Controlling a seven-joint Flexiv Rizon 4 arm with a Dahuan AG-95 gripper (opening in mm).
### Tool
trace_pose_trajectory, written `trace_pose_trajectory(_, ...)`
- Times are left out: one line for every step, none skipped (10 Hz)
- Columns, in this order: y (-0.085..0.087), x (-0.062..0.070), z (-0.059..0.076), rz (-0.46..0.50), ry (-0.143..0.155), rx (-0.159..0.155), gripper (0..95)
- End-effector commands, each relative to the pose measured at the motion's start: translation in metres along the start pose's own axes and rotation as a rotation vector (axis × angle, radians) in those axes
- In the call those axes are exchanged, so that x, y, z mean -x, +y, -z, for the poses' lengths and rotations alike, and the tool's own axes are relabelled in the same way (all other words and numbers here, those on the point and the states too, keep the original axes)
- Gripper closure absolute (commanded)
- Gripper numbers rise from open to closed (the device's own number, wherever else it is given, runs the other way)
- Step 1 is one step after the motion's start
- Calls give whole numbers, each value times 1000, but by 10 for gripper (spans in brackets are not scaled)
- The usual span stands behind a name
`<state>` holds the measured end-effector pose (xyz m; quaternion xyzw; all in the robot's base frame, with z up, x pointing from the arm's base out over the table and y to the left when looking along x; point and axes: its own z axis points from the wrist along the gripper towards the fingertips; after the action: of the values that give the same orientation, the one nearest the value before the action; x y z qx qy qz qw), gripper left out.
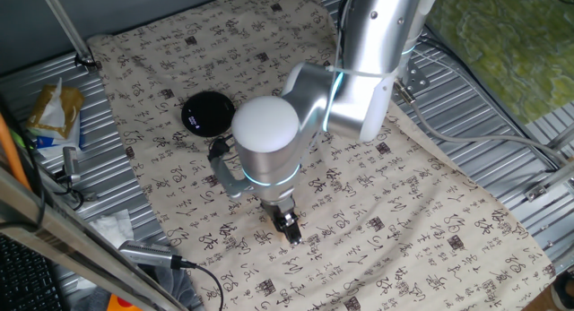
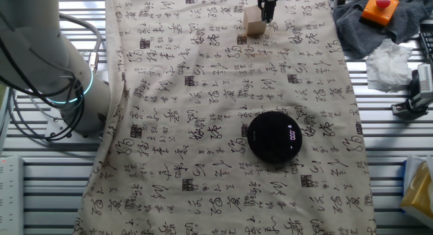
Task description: Place the block on the scale
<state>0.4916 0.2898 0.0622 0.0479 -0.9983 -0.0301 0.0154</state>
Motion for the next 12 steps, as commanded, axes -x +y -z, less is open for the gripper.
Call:
trace_pose_trajectory(0,1,-5,1,-5,-4,190)
trace_pose_trajectory(0,0,-7,2,-7,-9,190)
trace_pose_trajectory(0,0,-9,4,-9,-12,190)
trace_pose_trajectory(1,-1,-12,8,-15,-15,190)
trace_pose_trajectory(1,-1,-13,8,-19,-16,190)
trace_pose_trajectory(1,-2,-16,11,-25,-19,190)
trace_pose_trajectory(1,-2,-17,12,-26,-22,190)
trace_pose_trajectory(1,-2,-18,13,-26,-21,190)
trace_pose_trajectory(0,-2,-18,15,-28,-24,190)
trace_pose_trajectory(0,-2,-18,15,-29,-25,190)
trace_pose_trajectory(0,-2,-18,18,-33,-26,190)
trace_pose_trajectory(-1,-3,-18,21,-36,-27,190)
